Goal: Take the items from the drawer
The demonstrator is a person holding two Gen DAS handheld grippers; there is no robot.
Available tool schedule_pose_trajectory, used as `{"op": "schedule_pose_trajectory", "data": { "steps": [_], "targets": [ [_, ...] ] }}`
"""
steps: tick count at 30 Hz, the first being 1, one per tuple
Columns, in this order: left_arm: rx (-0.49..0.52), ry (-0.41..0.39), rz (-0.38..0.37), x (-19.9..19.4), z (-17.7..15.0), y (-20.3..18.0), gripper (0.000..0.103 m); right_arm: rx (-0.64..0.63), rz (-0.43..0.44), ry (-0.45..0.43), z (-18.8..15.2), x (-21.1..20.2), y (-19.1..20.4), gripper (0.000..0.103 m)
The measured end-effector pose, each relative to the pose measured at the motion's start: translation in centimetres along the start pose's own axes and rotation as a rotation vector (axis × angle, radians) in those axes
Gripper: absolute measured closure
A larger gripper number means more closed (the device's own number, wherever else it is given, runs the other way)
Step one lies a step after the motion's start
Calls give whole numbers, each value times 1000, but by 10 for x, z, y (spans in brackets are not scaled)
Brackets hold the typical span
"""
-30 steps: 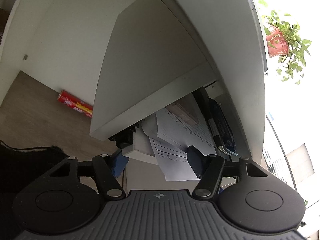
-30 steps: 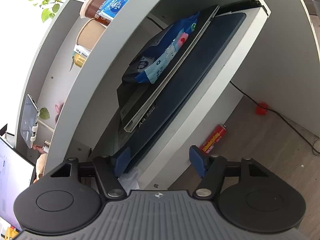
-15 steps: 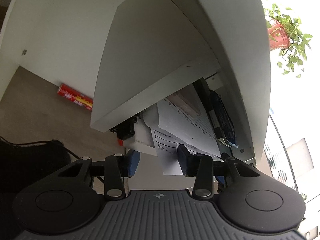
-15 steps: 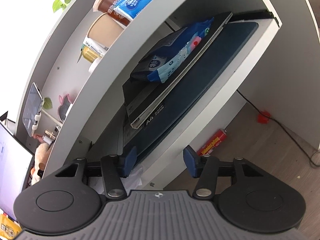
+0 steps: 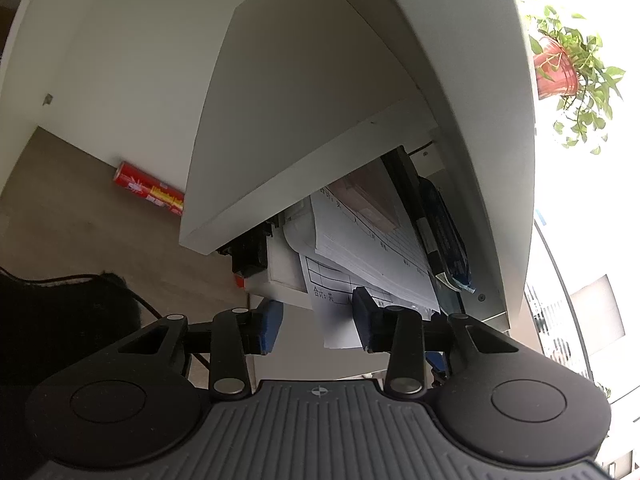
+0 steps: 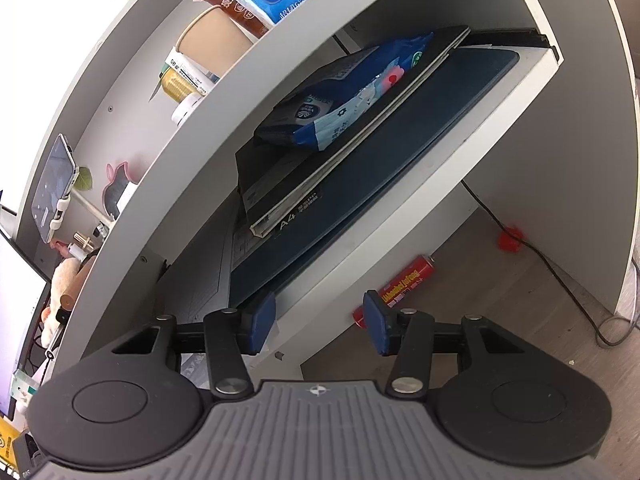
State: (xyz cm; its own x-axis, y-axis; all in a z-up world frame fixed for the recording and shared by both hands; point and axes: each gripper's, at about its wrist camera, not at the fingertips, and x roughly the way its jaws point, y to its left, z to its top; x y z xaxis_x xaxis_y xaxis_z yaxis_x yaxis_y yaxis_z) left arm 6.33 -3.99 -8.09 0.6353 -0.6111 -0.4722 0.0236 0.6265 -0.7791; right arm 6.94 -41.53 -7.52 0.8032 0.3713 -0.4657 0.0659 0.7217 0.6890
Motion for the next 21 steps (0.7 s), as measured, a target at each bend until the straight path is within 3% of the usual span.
{"op": "schedule_pose_trajectory", "data": {
  "steps": [11,16,21],
  "targets": [
    [10,25,-5,2,-6,-15,58,-23,-13,5,7,-6,9,59],
    [1,36,-6,3,-9,-23,55,-31,-19,8,-19,17,20,59],
    [3,50,-2,4,-12,-33,53,-37,-21,11,-25,5,12,59]
  ]
}}
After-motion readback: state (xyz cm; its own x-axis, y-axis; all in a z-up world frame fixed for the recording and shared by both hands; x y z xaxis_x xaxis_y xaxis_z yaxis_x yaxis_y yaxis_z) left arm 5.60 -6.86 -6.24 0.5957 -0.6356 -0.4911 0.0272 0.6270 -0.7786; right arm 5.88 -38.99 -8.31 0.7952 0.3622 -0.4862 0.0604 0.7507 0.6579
